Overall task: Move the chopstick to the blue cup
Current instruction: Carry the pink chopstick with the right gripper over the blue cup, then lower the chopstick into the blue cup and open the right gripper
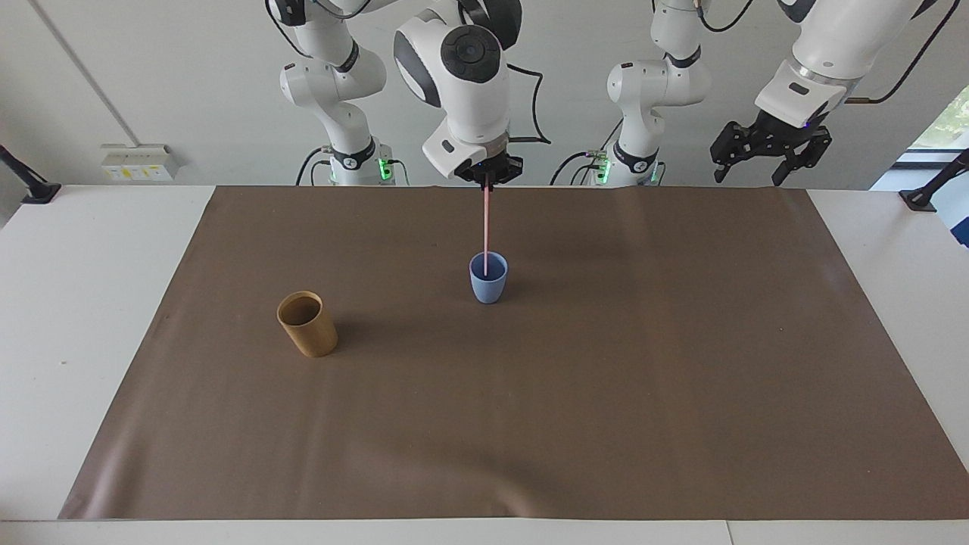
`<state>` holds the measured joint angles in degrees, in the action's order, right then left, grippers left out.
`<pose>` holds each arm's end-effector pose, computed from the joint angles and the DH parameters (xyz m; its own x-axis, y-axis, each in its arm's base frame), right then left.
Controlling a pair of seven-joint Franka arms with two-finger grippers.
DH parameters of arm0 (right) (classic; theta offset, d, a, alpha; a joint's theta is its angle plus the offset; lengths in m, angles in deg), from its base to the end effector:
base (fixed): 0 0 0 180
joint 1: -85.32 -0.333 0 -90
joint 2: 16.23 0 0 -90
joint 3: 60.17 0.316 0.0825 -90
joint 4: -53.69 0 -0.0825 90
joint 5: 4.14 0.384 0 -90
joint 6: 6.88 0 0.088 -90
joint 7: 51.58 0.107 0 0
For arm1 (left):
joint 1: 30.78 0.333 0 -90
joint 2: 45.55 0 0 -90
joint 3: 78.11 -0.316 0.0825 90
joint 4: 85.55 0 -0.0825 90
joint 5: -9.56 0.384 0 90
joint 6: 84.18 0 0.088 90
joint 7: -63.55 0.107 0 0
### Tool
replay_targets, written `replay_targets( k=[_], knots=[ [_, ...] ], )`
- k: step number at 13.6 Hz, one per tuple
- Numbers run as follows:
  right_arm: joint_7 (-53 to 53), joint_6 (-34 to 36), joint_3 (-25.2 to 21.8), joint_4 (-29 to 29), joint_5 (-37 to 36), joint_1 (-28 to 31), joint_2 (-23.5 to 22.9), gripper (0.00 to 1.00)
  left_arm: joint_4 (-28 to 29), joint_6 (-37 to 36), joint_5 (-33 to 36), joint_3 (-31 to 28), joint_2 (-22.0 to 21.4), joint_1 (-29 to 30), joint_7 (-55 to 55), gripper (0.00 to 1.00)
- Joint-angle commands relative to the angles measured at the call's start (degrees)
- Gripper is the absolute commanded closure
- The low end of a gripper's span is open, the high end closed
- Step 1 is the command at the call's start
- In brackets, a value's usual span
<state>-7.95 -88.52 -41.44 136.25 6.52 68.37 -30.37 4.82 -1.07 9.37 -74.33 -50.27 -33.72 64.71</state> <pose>0.4898 0.3518 0.5409 0.9269 -0.1211 -0.3551 -0.1376 -0.9903 -0.0214 0.5123 -0.0624 0.6552 0.9896 -0.1369 -0.0445 -0.1371 -0.9906 -0.0012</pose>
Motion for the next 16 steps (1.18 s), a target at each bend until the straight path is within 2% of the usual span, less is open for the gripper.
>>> replay_targets(
  k=[1,6,7,9,14,16],
  knots=[
    [-1.0,-0.1,0.4,2.2,2.1,1.3,1.3,1.0,1.0,-0.1,0.7,0.4,-1.1,0.6,0.2,0.0],
    [-1.0,-5.1,0.4,4.6,2.8,1.2,0.1,1.0,1.0,-0.1,0.6,0.4,-1.1,0.7,0.3,0.0],
    [-1.2,-5.5,0.4,4.7,2.7,1.3,0.0,0.93,1.0,-0.1,0.6,0.4,-1.1,0.6,0.3,0.0],
    [-2.4,-6.8,0.3,5.1,2.1,1.4,0.1,0.0,1.0,0.0,0.6,0.4,-1.1,0.6,0.3,0.0],
    [-4.3,-7.5,0.1,3.0,-9.1,1.1,0.6,0.0,1.0,-0.1,0.7,0.4,-1.1,0.6,0.3,0.0],
    [-4.4,-10.3,-0.2,2.0,-13.9,1.7,1.0,0.0,1.0,0.0,0.6,0.4,-1.1,0.6,0.3,0.0]
  ],
)
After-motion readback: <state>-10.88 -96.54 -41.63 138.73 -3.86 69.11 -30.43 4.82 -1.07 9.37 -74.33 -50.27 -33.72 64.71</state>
